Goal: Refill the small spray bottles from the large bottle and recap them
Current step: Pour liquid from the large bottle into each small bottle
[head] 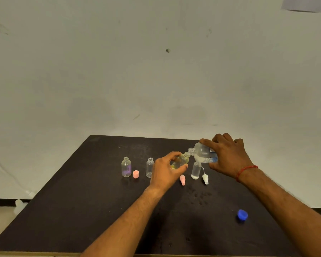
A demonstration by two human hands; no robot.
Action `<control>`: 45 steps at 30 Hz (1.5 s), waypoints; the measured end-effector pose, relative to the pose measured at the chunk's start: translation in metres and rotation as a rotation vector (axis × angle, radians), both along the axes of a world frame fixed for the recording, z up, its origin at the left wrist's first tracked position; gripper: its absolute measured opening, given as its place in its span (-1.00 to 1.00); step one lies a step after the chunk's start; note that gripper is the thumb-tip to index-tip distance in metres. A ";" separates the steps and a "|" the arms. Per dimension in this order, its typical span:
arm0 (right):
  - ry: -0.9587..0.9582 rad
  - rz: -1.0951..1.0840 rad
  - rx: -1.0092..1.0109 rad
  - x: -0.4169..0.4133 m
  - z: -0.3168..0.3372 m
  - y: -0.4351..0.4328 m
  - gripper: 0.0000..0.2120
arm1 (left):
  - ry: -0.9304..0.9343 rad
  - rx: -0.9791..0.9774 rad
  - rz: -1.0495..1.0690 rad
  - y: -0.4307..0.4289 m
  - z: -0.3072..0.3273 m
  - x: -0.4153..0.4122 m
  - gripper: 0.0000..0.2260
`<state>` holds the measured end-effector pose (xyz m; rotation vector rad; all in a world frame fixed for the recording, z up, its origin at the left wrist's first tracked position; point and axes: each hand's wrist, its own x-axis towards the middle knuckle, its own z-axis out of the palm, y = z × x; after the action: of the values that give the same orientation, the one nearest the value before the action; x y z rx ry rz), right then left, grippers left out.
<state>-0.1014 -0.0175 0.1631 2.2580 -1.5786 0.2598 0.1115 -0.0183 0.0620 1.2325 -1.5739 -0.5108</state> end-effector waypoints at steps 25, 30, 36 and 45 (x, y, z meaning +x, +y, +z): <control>0.005 0.012 -0.013 0.004 0.004 0.003 -0.40 | 0.016 0.005 -0.010 0.001 0.000 0.001 -0.64; 0.015 0.013 -0.017 0.004 0.004 0.003 -0.38 | 0.020 0.007 -0.014 0.001 0.000 0.000 -0.63; 0.030 0.008 -0.018 0.004 0.005 0.002 -0.37 | 0.022 0.006 -0.015 0.000 0.000 0.000 -0.63; 0.026 0.008 -0.022 0.004 0.006 0.004 -0.37 | 0.021 0.001 -0.020 0.000 -0.001 0.000 -0.65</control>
<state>-0.0970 -0.0135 0.1689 2.2434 -1.5464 0.2481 0.1112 -0.0183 0.0607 1.2097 -1.5703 -0.5361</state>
